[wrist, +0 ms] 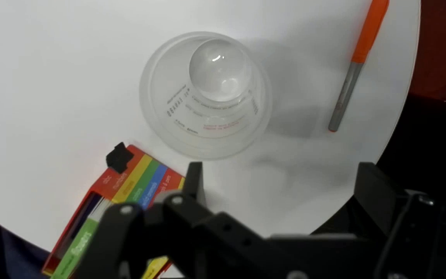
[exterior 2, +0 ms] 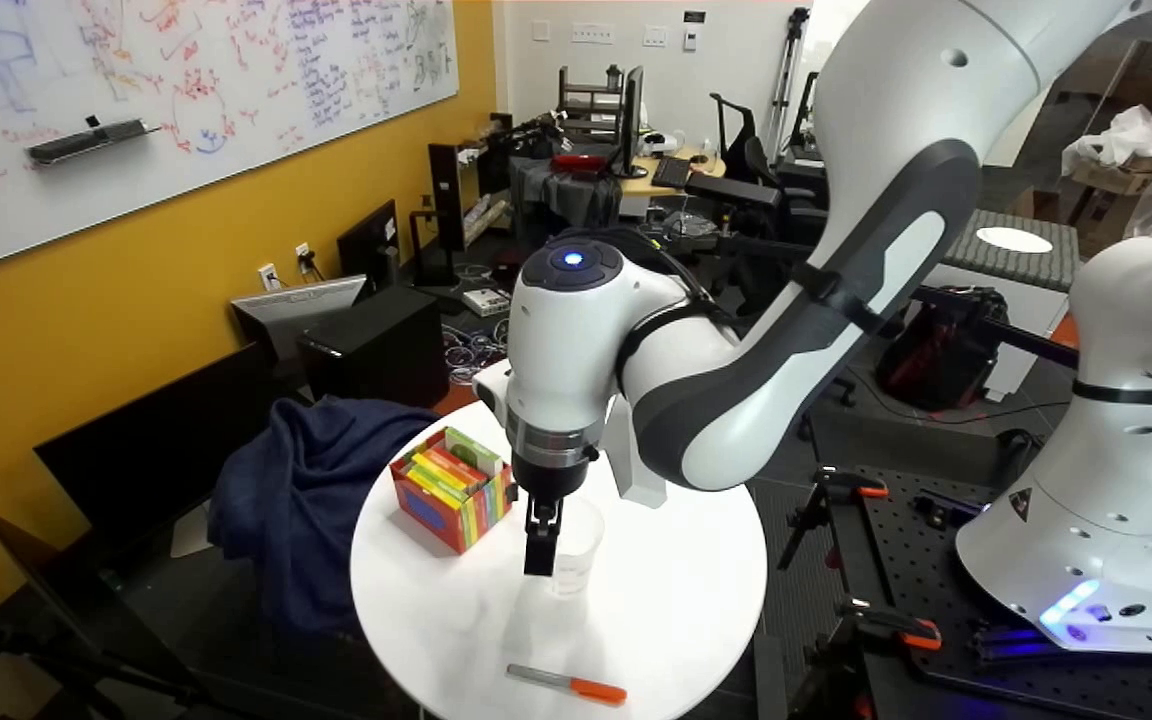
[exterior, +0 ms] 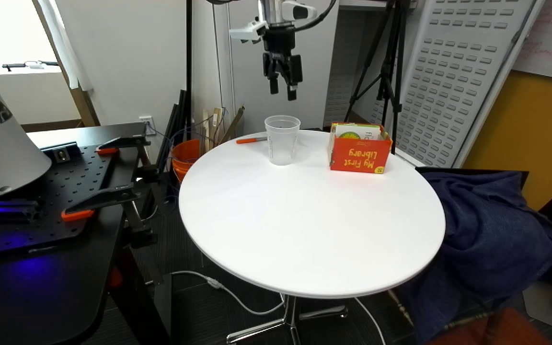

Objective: Slide the colourless container from the right to the left, then put the marker in the container

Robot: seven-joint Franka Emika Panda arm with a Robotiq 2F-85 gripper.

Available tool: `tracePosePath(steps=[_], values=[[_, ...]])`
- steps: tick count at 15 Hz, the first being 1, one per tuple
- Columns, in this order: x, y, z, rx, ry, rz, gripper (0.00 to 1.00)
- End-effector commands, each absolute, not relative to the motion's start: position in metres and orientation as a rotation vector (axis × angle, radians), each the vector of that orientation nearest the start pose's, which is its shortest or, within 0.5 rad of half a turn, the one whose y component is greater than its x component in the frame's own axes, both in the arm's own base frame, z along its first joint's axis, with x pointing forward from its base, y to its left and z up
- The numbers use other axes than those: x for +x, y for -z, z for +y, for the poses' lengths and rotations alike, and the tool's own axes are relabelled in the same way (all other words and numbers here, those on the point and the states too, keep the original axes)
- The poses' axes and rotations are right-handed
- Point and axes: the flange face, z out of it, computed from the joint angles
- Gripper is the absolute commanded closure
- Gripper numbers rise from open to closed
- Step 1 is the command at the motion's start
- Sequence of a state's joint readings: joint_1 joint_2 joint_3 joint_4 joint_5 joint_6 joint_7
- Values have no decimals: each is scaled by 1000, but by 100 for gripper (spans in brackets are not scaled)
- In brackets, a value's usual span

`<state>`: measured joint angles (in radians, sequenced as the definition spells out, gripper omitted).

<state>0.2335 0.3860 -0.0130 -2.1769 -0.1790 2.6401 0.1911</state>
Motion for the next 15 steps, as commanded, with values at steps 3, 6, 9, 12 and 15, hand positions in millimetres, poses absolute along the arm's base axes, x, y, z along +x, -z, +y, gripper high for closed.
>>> tracePosePath(steps=[3,6,9,12,15], values=[[537,-268,135,-3278,218,-337,0],[546,-265,138,-3263,236,-376,0],[542,-279,144,-3270,257,-393,0],[541,-278,144,-3271,252,-395,0],[541,-277,143,-3271,251,-395,0]])
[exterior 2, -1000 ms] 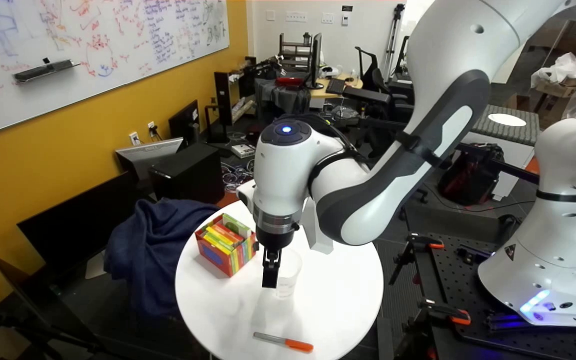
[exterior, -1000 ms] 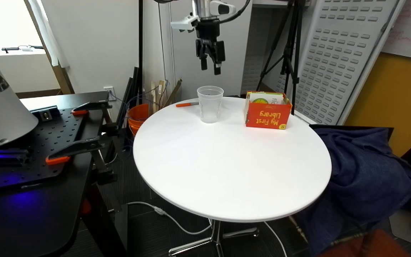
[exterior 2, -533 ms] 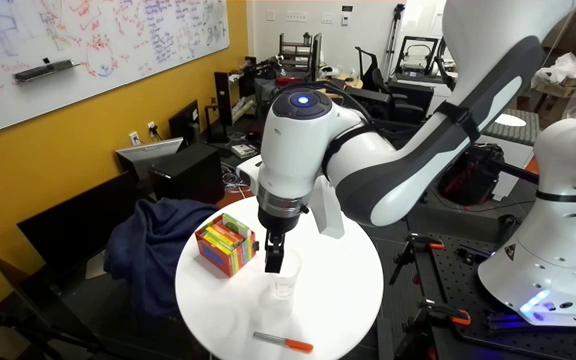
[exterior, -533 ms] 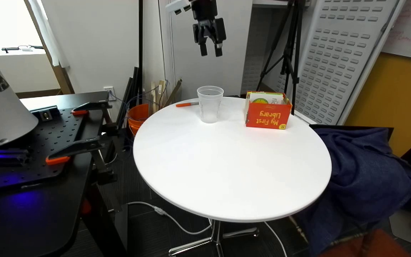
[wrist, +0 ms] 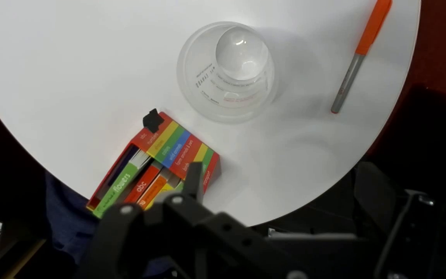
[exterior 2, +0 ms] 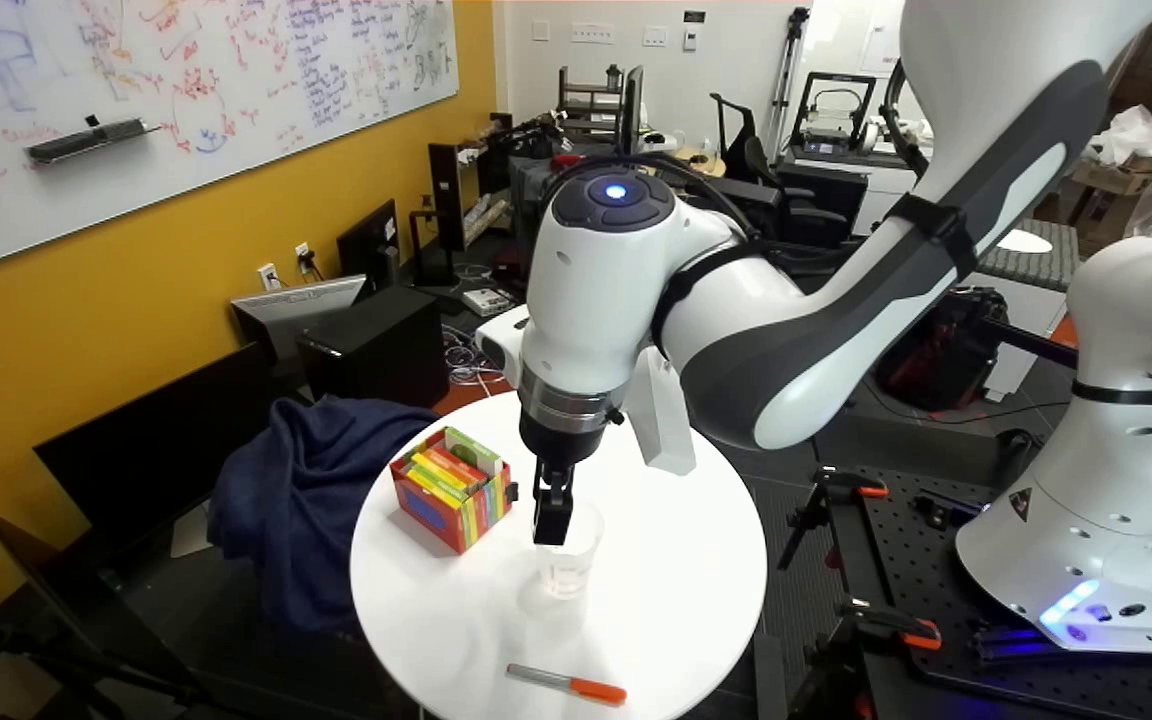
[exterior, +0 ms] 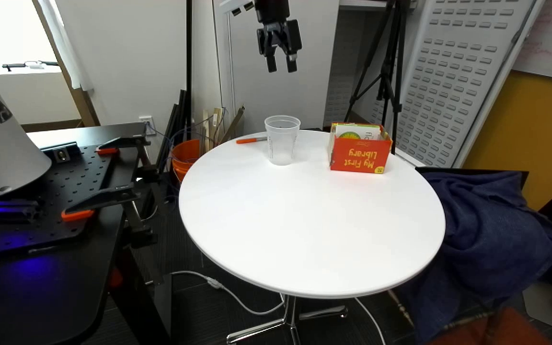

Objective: Slide the colourless container from the right to the left, then put the marker in the container

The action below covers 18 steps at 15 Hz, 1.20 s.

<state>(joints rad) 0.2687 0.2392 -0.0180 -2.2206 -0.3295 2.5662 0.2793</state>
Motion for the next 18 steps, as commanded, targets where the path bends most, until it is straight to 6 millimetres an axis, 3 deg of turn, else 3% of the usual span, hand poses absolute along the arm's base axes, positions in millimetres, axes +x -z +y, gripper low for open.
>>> tracePosePath(steps=[1,9,18], values=[[541,-277,143,-3271,251,-395,0],[532,-261,170,-3236,273,-394,0],[517,-241,209,-3164,175,-218,0]])
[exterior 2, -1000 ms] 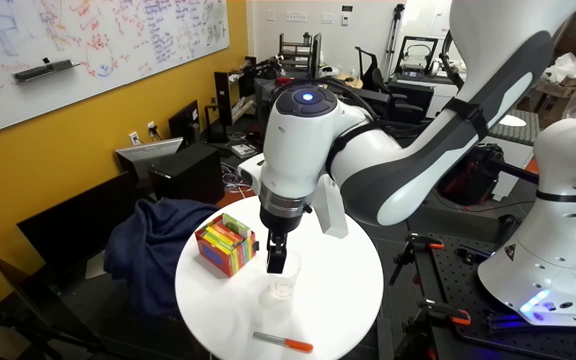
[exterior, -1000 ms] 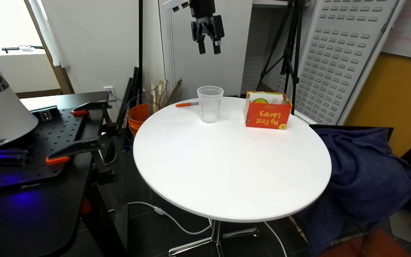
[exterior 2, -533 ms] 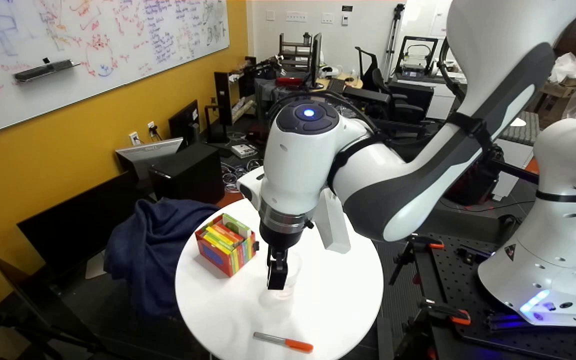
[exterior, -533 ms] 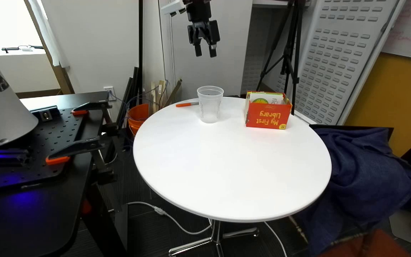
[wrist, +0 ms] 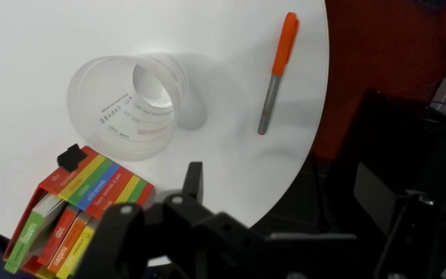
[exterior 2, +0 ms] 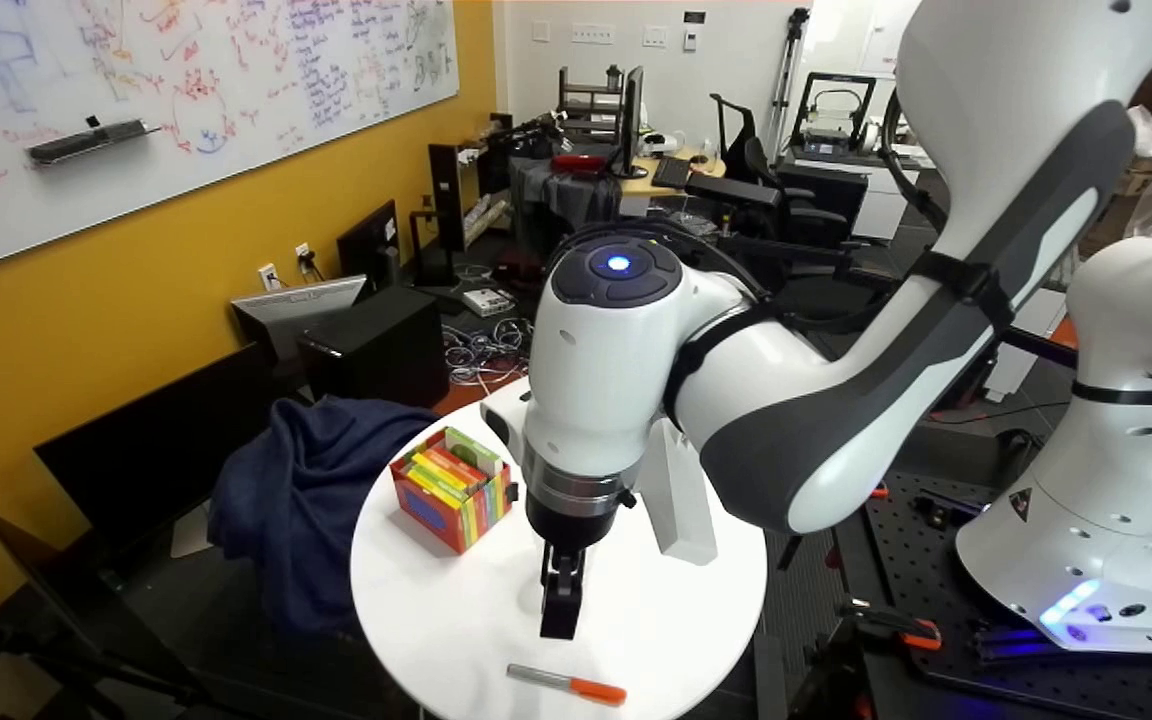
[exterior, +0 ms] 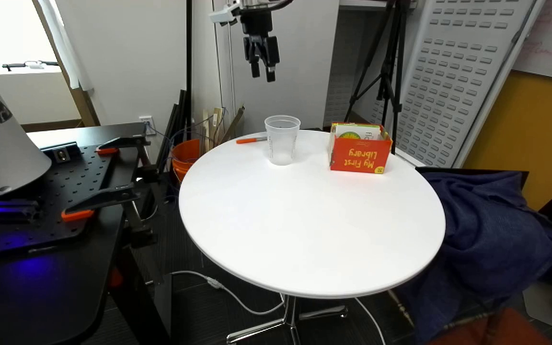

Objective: Slide the colourless container from the right to the left, then put the marker in the container

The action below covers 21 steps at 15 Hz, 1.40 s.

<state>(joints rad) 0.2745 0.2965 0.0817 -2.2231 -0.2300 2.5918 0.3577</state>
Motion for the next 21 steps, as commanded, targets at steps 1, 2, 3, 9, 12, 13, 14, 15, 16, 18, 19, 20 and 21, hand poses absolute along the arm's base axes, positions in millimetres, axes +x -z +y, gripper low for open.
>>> tracePosePath(steps=[1,2,3,9,12,13,14,15,16,18,19,20,21], values=[[516,-237,212,-3163,171,-205,0],[515,-233,215,-3156,170,-208,0],[514,-229,218,-3157,186,-185,0],[509,-198,235,-3123,259,-137,0],[508,-186,240,-3123,265,-104,0],[507,-183,241,-3125,256,-97,0],[506,-180,243,-3131,246,-80,0],[506,-177,244,-3137,238,-77,0],[505,-174,245,-3140,231,-68,0],[505,-170,247,-3147,216,-53,0],[505,-167,247,-3148,213,-47,0],[505,-163,246,-3150,208,-48,0],[506,-162,246,-3152,204,-47,0]])
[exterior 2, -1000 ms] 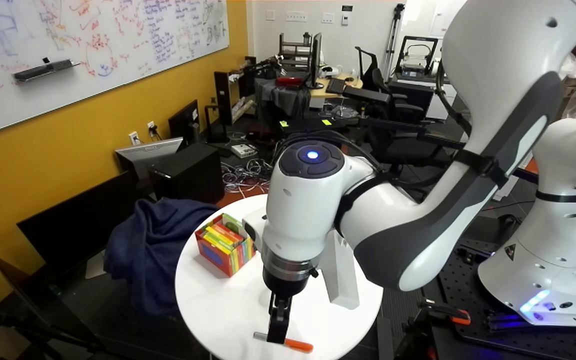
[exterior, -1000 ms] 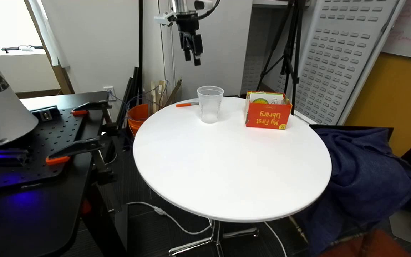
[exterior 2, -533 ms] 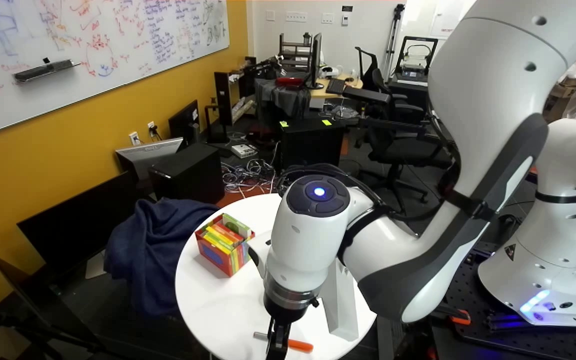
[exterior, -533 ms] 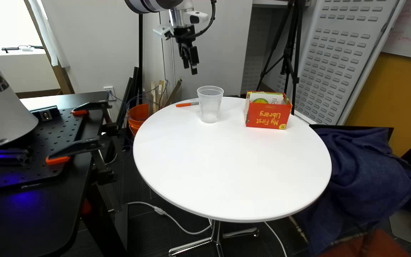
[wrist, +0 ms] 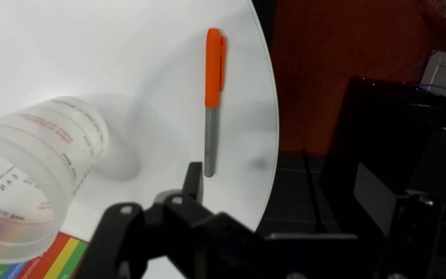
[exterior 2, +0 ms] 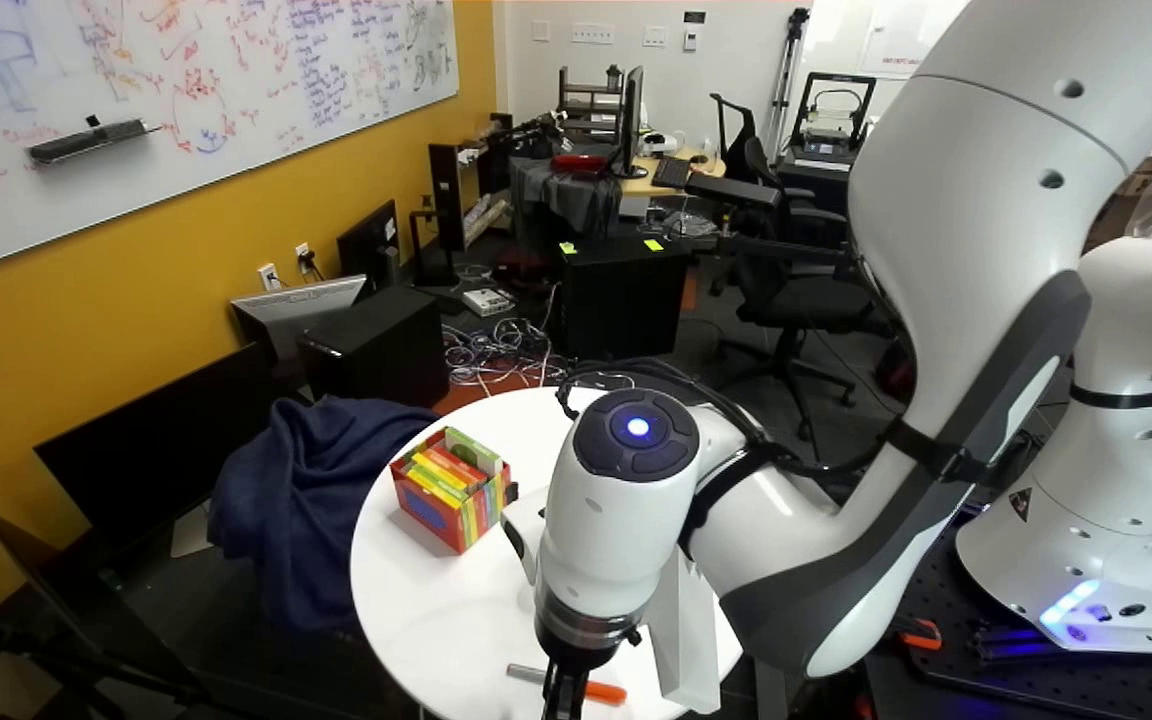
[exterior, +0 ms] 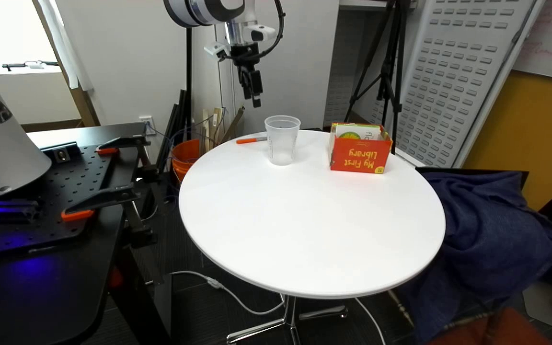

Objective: Slide the colourless container from the right to the left, then put the marker in the container

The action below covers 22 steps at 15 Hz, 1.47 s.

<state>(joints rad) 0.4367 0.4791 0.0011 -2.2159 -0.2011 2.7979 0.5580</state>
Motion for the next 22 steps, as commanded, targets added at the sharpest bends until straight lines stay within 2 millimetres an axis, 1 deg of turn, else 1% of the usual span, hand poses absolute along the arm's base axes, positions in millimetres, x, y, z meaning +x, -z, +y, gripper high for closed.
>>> tracePosePath(steps=[1,9,15,22], values=[[506,-158,245,-3149,200,-50,0],[509,-133,239,-3121,179,-14,0],[511,-120,233,-3089,215,-12,0],[512,-109,228,-3098,174,21,0]])
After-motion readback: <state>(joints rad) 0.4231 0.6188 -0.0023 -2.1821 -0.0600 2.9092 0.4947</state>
